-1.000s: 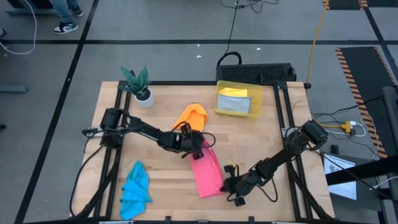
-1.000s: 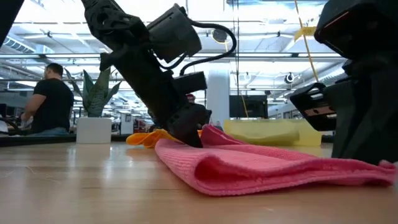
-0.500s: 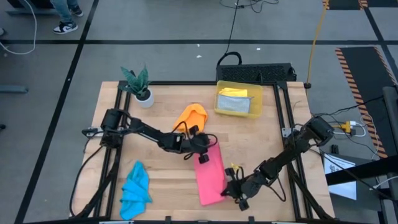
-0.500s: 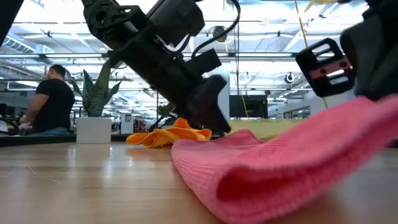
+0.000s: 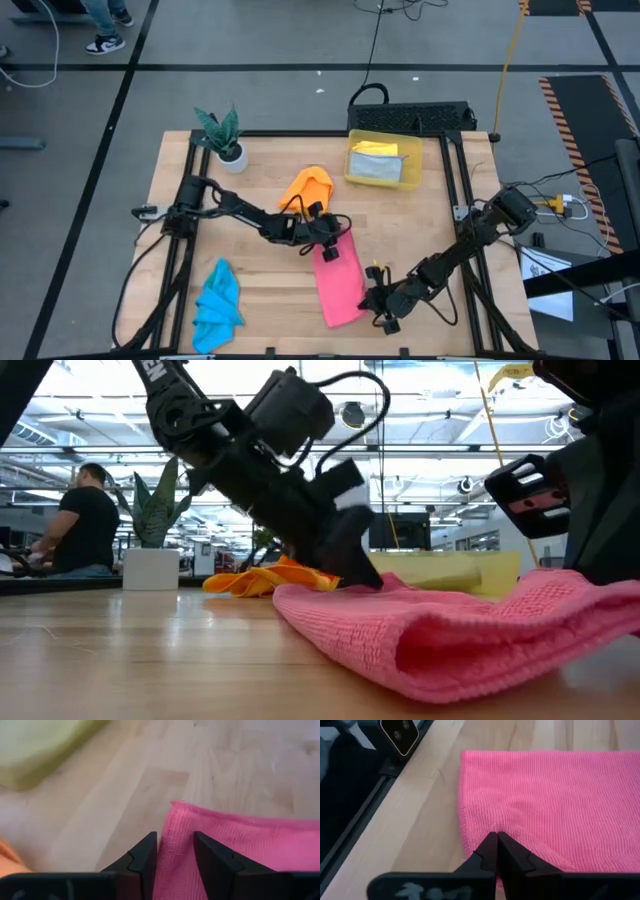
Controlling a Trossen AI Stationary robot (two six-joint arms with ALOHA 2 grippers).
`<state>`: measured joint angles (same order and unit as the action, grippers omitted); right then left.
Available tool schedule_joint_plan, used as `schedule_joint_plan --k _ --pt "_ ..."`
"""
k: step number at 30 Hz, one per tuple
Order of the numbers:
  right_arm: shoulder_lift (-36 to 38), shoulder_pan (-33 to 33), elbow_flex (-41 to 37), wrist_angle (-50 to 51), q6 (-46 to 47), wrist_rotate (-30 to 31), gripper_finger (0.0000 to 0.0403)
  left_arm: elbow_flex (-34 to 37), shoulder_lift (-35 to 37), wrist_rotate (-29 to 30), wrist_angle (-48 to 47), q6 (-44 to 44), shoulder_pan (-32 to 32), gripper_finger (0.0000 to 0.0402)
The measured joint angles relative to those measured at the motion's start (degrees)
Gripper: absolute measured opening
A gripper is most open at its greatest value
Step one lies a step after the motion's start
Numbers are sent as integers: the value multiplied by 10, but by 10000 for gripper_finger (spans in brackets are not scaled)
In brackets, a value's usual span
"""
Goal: Fold microfiber towels
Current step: Fold the pink kitchen towel
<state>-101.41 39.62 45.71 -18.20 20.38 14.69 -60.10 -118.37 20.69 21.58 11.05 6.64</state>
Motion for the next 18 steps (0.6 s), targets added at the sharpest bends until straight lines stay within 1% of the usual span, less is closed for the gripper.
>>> schedule_joint_plan --k 2,4,6,8,10,14,15,18 --pt "0 3 0 4 12 -3 3 0 -6 8 -4 5 -1 131" --pt "0 4 0 9 26 -41 17 0 -6 32 -8 20 -4 131" --pt "0 4 0 7 36 -78 38 0 -1 48 -9 25 -4 131" --pt "7 4 0 10 43 -111 66 0 7 49 -5 15 -4 131" --pt "17 4 0 10 44 -127 97 0 21 49 -5 14 -2 131" --pt "39 4 0 1 29 -130 146 -2 38 46 11 3 10 131" --pt "40 4 0 -5 18 -124 154 -2 39 34 23 -5 13 131" --pt "34 2 0 -5 -5 -60 160 -2 38 -22 55 -23 15 131"
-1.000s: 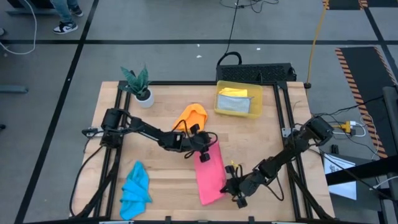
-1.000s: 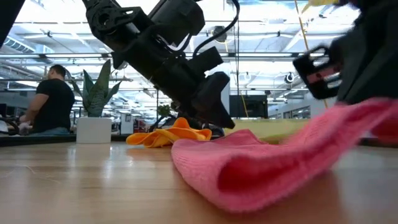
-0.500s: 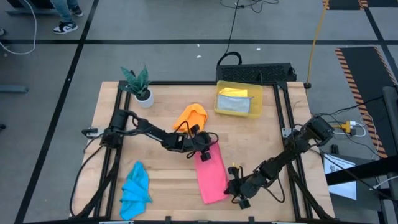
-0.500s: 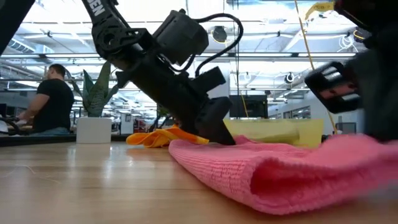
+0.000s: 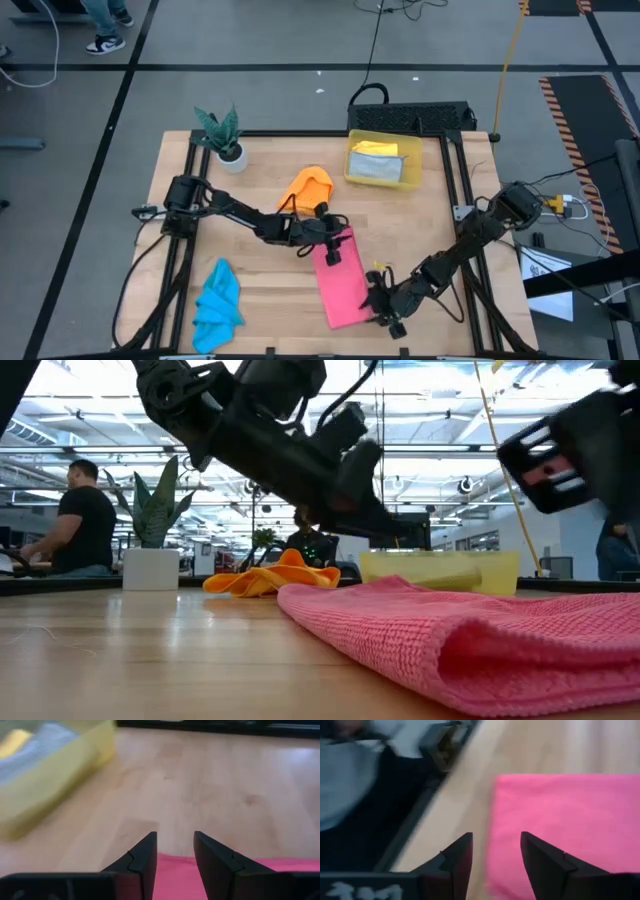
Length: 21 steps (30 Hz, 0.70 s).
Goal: Fold microfiber towels
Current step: Fold the pink kitchen towel
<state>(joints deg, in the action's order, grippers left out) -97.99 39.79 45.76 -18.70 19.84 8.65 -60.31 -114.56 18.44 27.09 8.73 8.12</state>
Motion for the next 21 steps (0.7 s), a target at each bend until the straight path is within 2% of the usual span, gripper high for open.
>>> schedule_joint_plan --k 3,10,14,17,21 --pt "-21 -15 -4 5 12 47 146 0 -15 -18 16 -1 -3 131" --pt "-53 -39 -31 -11 53 47 78 0 -65 -14 22 11 -24 131" --pt "-59 -45 -51 -67 34 50 48 0 -71 10 5 25 -37 131" --pt "-55 -44 -56 -103 -6 48 40 0 -70 13 -18 26 -42 131" --pt "-21 -30 -55 -69 -25 48 44 0 -70 17 -27 26 -42 131"
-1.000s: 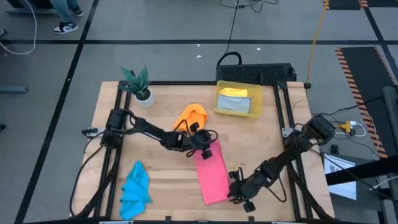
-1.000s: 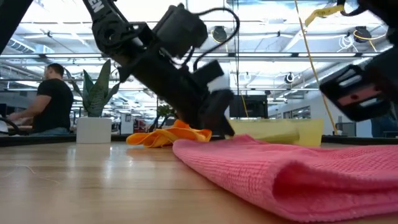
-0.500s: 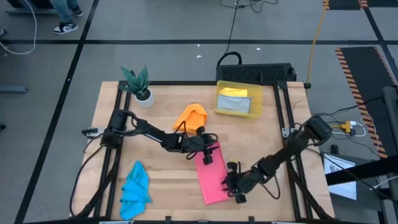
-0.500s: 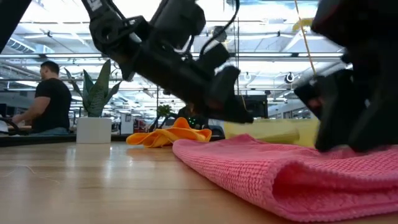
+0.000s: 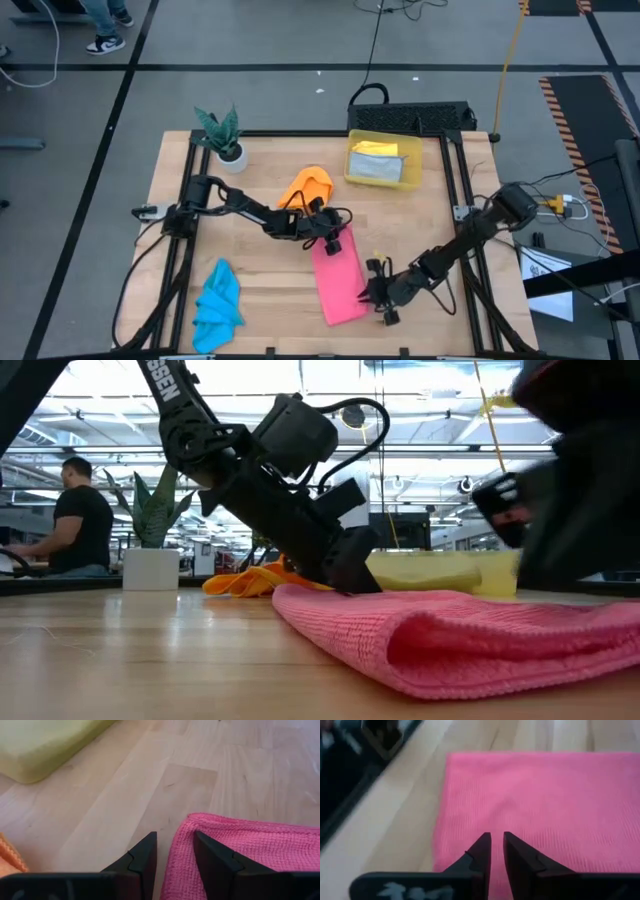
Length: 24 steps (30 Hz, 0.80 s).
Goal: Fold microfiber towels
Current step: Fold the pink kitchen towel
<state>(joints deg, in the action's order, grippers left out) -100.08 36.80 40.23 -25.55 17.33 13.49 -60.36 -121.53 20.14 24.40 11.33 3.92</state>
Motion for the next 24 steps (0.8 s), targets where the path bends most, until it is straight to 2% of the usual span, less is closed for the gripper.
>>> schedule_joint_plan --k 4,7,13,15,19,24 --pt "21 26 -1 13 -44 3 65 -1 1 0 -9 -2 0 131" --pt "21 43 4 2 -103 2 95 -1 1 0 -16 -1 0 131" --pt "-12 62 45 8 -172 5 170 0 1 0 -17 0 0 131" --pt "-31 70 69 32 -183 30 186 0 1 0 -17 0 0 131" --pt "-64 83 120 125 -175 90 197 0 1 0 -17 -4 0 131" --pt "-103 90 180 193 -158 129 198 0 1 -1 -13 -13 -1 131"
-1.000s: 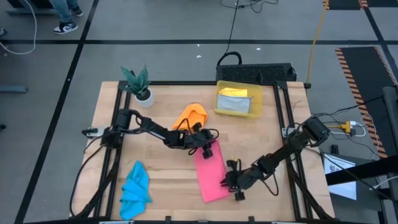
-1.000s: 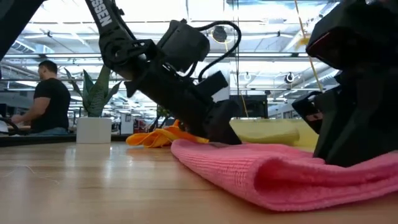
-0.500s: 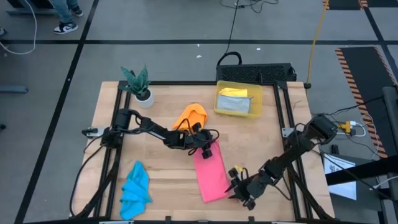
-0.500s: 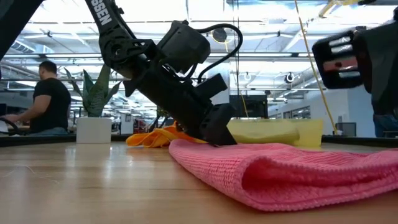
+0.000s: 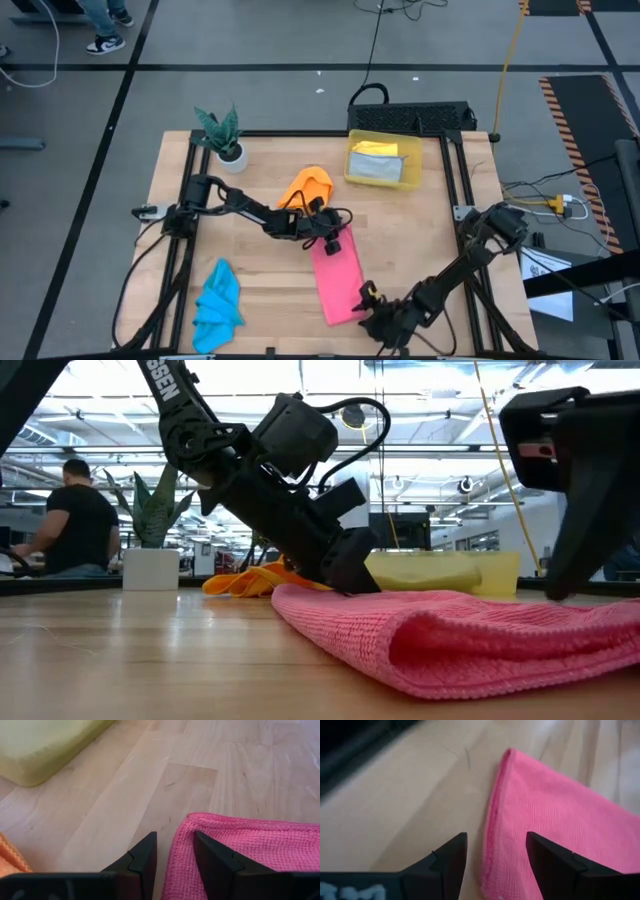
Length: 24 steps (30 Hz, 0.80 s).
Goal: Fold microfiber towels
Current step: Fold the pink kitchen towel
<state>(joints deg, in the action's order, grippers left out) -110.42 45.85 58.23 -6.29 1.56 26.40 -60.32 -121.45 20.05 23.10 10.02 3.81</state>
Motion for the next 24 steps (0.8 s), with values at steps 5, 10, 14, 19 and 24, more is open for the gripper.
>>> schedule_joint_plan --k 5,10,14,19,24 --pt "-31 11 64 124 27 74 192 1 -1 -2 16 -22 -4 131" --pt "-37 31 99 253 85 159 181 1 -2 -6 25 -27 -13 131" --pt "-36 36 109 310 132 185 174 1 -2 -7 26 -29 -21 131" --pt "-36 34 109 336 184 189 169 1 -2 -20 27 -27 -26 131" --pt "-35 35 109 370 222 203 160 1 -2 -22 27 -24 -26 131"
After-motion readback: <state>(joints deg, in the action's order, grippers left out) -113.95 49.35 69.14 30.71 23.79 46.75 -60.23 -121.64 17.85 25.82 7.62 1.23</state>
